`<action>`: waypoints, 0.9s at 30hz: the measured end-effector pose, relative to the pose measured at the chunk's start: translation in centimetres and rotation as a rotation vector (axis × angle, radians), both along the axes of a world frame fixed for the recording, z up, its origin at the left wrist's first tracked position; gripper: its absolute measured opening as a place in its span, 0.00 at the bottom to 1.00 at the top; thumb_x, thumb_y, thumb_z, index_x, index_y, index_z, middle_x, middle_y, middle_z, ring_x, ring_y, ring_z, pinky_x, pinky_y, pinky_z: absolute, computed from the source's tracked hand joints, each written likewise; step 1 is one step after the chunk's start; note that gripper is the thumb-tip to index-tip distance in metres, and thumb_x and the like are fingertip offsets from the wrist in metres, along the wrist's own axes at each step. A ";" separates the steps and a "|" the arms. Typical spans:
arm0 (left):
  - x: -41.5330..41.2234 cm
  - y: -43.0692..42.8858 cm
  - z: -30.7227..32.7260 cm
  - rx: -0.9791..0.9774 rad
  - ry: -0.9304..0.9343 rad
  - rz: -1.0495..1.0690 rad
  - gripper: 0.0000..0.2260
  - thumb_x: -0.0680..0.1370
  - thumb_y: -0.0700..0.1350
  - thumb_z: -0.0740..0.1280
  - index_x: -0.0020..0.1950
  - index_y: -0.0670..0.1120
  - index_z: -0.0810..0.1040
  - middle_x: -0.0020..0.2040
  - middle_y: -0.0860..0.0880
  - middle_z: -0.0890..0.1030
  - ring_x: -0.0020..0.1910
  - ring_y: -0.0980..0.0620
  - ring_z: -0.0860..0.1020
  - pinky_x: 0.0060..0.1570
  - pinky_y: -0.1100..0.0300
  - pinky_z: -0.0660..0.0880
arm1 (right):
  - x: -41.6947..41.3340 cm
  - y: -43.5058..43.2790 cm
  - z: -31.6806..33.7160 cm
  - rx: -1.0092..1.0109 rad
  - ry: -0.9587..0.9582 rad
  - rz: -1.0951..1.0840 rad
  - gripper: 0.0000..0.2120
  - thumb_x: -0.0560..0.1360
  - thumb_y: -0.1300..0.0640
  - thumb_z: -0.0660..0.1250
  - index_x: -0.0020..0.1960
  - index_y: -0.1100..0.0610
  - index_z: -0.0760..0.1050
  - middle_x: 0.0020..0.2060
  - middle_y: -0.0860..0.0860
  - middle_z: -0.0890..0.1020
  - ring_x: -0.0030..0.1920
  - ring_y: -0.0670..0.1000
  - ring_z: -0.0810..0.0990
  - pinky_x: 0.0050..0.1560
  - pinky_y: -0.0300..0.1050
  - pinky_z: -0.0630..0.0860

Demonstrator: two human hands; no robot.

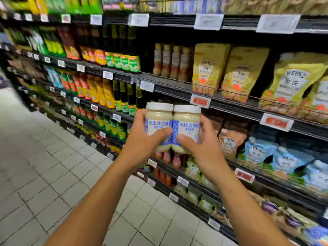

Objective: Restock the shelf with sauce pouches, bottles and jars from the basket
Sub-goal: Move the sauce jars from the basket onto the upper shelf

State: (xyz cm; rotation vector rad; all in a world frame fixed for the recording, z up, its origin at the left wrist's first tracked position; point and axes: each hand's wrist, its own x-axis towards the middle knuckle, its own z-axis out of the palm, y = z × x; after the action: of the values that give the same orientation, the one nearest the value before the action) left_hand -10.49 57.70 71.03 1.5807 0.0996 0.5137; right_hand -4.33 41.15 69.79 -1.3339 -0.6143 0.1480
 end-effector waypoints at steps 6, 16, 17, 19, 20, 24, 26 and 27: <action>0.1 5.5 2.3 0.016 -0.092 0.107 0.31 0.64 0.51 0.75 0.64 0.47 0.68 0.46 0.55 0.85 0.46 0.53 0.84 0.43 0.58 0.81 | 1.8 6.6 2.5 0.000 -0.046 0.106 0.32 0.69 0.57 0.75 0.69 0.51 0.66 0.56 0.48 0.85 0.49 0.53 0.84 0.47 0.67 0.81; 6.7 13.1 6.0 0.069 -0.194 0.196 0.27 0.67 0.54 0.74 0.61 0.52 0.69 0.47 0.56 0.85 0.47 0.54 0.84 0.42 0.61 0.80 | 9.4 14.9 6.8 0.094 -0.160 0.243 0.26 0.71 0.62 0.72 0.64 0.46 0.68 0.56 0.53 0.83 0.42 0.45 0.85 0.34 0.33 0.78; 7.6 13.8 6.4 0.074 -0.200 0.198 0.27 0.67 0.54 0.74 0.62 0.51 0.69 0.48 0.56 0.85 0.47 0.54 0.84 0.42 0.61 0.80 | 10.3 15.6 7.3 0.097 -0.165 0.254 0.26 0.71 0.61 0.72 0.64 0.46 0.68 0.57 0.55 0.82 0.39 0.44 0.84 0.32 0.31 0.76; 9.5 15.0 7.2 0.081 -0.213 0.195 0.29 0.66 0.54 0.74 0.63 0.50 0.68 0.47 0.56 0.85 0.47 0.53 0.84 0.42 0.59 0.80 | 12.2 17.0 8.0 0.106 -0.176 0.266 0.26 0.71 0.61 0.72 0.64 0.46 0.67 0.57 0.56 0.82 0.39 0.45 0.84 0.31 0.32 0.77; 10.4 15.6 7.6 0.083 -0.220 0.196 0.29 0.65 0.54 0.74 0.62 0.50 0.68 0.47 0.56 0.85 0.48 0.53 0.84 0.42 0.59 0.80 | 13.2 17.6 8.3 0.114 -0.183 0.264 0.27 0.71 0.61 0.72 0.65 0.47 0.67 0.57 0.54 0.82 0.42 0.46 0.84 0.34 0.34 0.78; 13.6 17.7 9.1 0.115 -0.254 0.216 0.27 0.64 0.52 0.74 0.60 0.51 0.69 0.46 0.58 0.84 0.46 0.56 0.84 0.41 0.62 0.79 | 16.7 20.0 9.7 0.114 -0.223 0.227 0.33 0.68 0.57 0.76 0.69 0.52 0.66 0.59 0.51 0.82 0.55 0.51 0.84 0.46 0.45 0.81; 14.9 18.9 9.7 0.129 -0.262 0.205 0.26 0.67 0.48 0.74 0.62 0.49 0.69 0.46 0.58 0.84 0.46 0.55 0.84 0.41 0.63 0.79 | 18.0 21.1 10.3 0.112 -0.235 0.224 0.36 0.66 0.51 0.76 0.69 0.52 0.65 0.59 0.51 0.82 0.58 0.51 0.83 0.49 0.48 0.82; 15.4 19.4 10.0 0.138 -0.270 0.198 0.25 0.69 0.46 0.73 0.62 0.49 0.68 0.46 0.58 0.84 0.46 0.56 0.84 0.41 0.63 0.79 | 18.6 21.6 10.6 0.109 -0.241 0.223 0.36 0.66 0.50 0.75 0.70 0.52 0.65 0.59 0.50 0.82 0.58 0.52 0.83 0.49 0.49 0.82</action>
State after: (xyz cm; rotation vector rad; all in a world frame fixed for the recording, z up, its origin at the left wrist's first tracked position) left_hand 4.94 77.11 81.05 1.6286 0.0162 0.9005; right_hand 14.28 62.73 80.42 -1.1844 -0.9629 0.1333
